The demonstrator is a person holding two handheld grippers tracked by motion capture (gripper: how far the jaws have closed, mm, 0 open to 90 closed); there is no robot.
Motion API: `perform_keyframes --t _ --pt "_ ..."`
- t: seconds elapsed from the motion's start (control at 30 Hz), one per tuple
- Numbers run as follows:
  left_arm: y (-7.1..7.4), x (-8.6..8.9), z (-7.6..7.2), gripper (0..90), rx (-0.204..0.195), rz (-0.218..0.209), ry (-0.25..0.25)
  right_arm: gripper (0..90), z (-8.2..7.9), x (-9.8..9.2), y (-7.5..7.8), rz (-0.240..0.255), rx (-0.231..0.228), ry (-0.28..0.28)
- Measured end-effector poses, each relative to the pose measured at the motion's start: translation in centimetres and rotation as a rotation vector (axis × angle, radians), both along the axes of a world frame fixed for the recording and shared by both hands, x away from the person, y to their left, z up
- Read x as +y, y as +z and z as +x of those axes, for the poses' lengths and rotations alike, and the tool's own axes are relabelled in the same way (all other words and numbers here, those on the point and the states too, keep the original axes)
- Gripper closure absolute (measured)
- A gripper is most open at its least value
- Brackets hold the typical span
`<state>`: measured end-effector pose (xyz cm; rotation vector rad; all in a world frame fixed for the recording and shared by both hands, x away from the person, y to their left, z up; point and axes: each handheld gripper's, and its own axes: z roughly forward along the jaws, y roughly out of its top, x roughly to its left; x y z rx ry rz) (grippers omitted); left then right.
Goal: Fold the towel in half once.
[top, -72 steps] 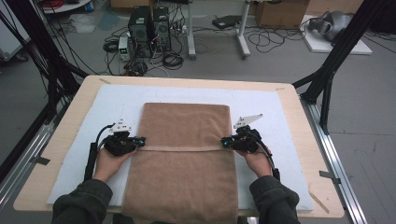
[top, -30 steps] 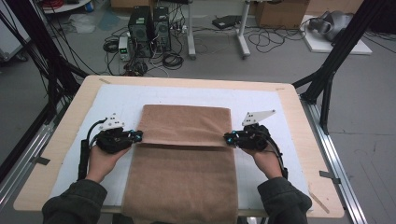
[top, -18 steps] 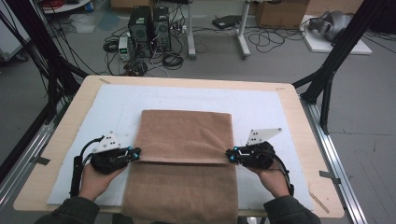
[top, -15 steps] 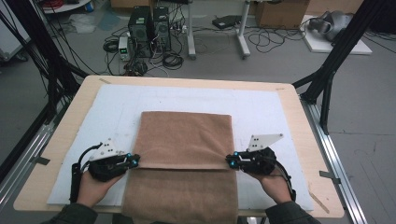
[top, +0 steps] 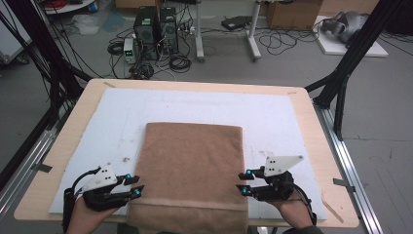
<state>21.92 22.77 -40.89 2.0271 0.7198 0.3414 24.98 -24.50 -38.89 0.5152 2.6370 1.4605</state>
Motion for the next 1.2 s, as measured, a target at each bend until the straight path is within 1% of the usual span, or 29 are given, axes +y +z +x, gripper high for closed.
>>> perform_keyframes --t 0.1,0.13,0.2,0.23,0.27,0.3,0.33,0.37,0.4,0.43,0.5,0.53,0.57,0.6,0.63,0.67,0.7,0.73,0.8,0.87,0.93,0.97,1.0,1.03,1.07,1.1,1.13,1.17,1.2 --pt "0.1 -0.5 1.7 51.9 -0.004 -0.001 0.02 57.2 1.8 0.2 -0.2 -0.028 0.0 -0.049" --pt "0.1 -0.5 2.3 51.6 -0.004 0.003 0.026 56.6 2.4 0.2 -0.2 -0.029 -0.001 -0.059" --pt "0.1 -0.7 3.8 49.1 0.021 -0.015 0.037 54.1 3.8 0.4 -0.1 -0.045 -0.004 -0.095" --pt "0.2 -0.8 4.6 49.0 0.021 -0.013 0.046 51.7 4.6 0.5 -0.2 -0.05 -0.005 -0.108" --pt "0.2 -0.9 5.4 49.7 0.031 -0.024 0.062 49.2 5.4 0.7 -0.2 -0.069 -0.023 -0.131" --pt "0.3 -1.0 6.2 49.4 0.032 -0.018 0.072 48.5 6.2 1.0 -0.4 -0.09 -0.028 -0.151" --pt "0.3 -1.1 7.0 49.1 0.019 -0.005 0.091 47.9 6.9 1.3 -0.7 -0.1 -0.02 -0.151" --pt "0.3 -1.2 7.8 48.8 0.024 0.0 0.107 47.0 7.6 1.6 -0.8 -0.114 -0.028 -0.16" --pt "0.3 -1.3 8.6 47.8 0.015 0.007 0.121 46.2 8.2 2.0 -0.9 -0.137 -0.032 -0.175" --pt "0.3 -1.4 9.4 47.6 0.003 0.022 0.14 45.8 8.9 2.3 -1.0 -0.148 -0.035 -0.181" --pt "0.2 -1.5 11.2 46.9 0.03 0.01 0.16 44.5 10.3 2.9 -1.0 -0.188 -0.038 -0.199" --pt "0.2 -1.4 12.1 47.4 0.033 0.023 0.178 44.0 11.1 3.2 -1.0 -0.218 -0.038 -0.219" --pt "0.1 -1.3 13.0 48.6 0.058 0.007 0.193 43.5 11.9 3.4 -1.0 -0.25 -0.04 -0.226" --pt "-0.1 -1.1 13.8 48.8 0.064 -0.011 0.213 43.2 12.7 3.5 -1.1 -0.259 -0.035 -0.234" --pt "-0.2 -0.9 14.6 50.0 0.064 0.006 0.243 42.6 13.5 3.6 -1.1 -0.265 -0.024 -0.246" --pt "-0.3 -0.7 15.3 50.1 0.069 0.011 0.268 40.9 14.3 3.6 -1.2 -0.276 -0.025 -0.261" --pt "-0.5 -0.4 15.8 50.1 0.069 0.015 0.276 39.9 15.1 3.6 -1.4 -0.269 -0.014 -0.276" --pt "-0.9 -0.3 16.3 50.4 0.071 -0.001 0.296 39.4 15.8 3.4 -1.6 -0.258 -0.001 -0.281" --pt "-1.7 -0.1 17.1 49.7 0.096 -0.035 0.309 37.5 16.8 3.2 -2.2 -0.257 0.014 -0.305" --pt "-2.4 -0.2 17.7 47.2 0.114 -0.026 0.313 37.0 17.5 2.9 -2.9 -0.234 0.023 -0.319" --pt "-3.0 -0.4 18.1 46.8 0.129 -0.006 0.32 36.5 18.1 2.5 -3.7 -0.231 0.048 -0.323" --pt "-3.3 -0.5 18.3 47.7 0.141 0.005 0.318 36.3 18.3 2.2 -4.1 -0.221 0.071 -0.316" --pt "-3.5 -0.6 18.4 49.8 0.155 0.005 0.313 36.3 18.6 2.0 -4.5 -0.206 0.1 -0.32" --pt "-3.8 -0.6 18.6 51.9 0.17 0.006 0.315 36.9 18.8 1.9 -4.8 -0.193 0.12 -0.325" --pt "-3.8 -0.7 18.6 52.9 0.163 0.006 0.317 37.9 18.8 1.9 -5.0 -0.19 0.123 -0.32" --pt "-3.8 -0.6 18.7 55.9 0.161 0.004 0.319 40.9 18.8 2.1 -5.1 -0.201 0.106 -0.315" --pt "-3.9 -0.5 18.8 62.1 0.174 -0.014 0.317 47.1 18.7 2.3 -5.0 -0.214 0.095 -0.306" --pt "-3.9 -0.5 19.0 71.2 0.196 -0.025 0.311 58.1 18.7 2.4 -5.0 -0.216 0.088 -0.296" --pt "-3.7 -0.6 19.2 74.3 0.204 -0.02 0.312 70.2 18.7 2.5 -4.9 -0.203 0.103 -0.277"
